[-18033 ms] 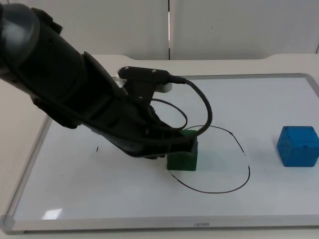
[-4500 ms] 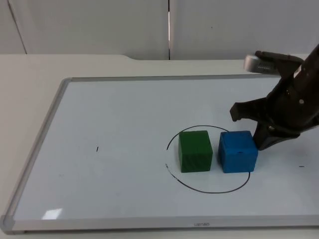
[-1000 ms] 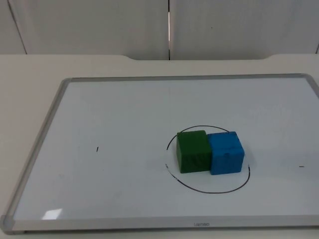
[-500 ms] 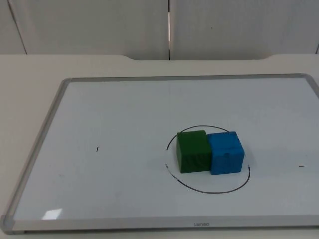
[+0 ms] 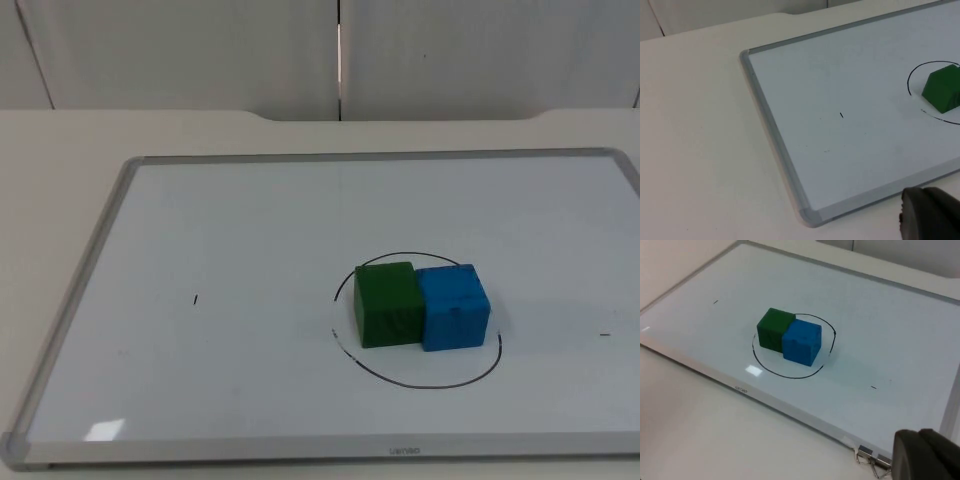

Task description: Push the two cubes into the marked area.

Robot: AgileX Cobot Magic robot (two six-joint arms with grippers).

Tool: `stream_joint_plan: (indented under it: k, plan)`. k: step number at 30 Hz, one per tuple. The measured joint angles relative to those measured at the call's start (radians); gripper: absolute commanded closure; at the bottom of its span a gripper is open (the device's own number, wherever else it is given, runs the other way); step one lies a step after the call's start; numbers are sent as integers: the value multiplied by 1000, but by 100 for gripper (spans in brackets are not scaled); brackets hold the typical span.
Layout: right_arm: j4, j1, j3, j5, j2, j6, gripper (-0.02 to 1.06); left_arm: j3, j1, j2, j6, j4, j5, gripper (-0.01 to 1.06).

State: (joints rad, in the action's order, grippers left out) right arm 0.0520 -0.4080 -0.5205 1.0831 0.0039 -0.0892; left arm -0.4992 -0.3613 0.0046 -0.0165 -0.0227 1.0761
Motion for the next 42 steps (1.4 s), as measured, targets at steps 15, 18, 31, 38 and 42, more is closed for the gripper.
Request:
stream_joint_plan:
  k: [15,18,31,38,42]
  plan:
    - [-46,0,4,0,0,69,104,0,0,0,0,0,0,105]
    - [-52,0,4,0,0,72,104,0,0,0,0,0,0,105]
    - [-52,0,4,0,0,72,104,0,0,0,0,0,2,105]
    - [-52,0,4,0,0,72,104,0,0,0,0,0,2,105]
    - [-52,0,4,0,0,72,104,0,0,0,0,0,2,105]
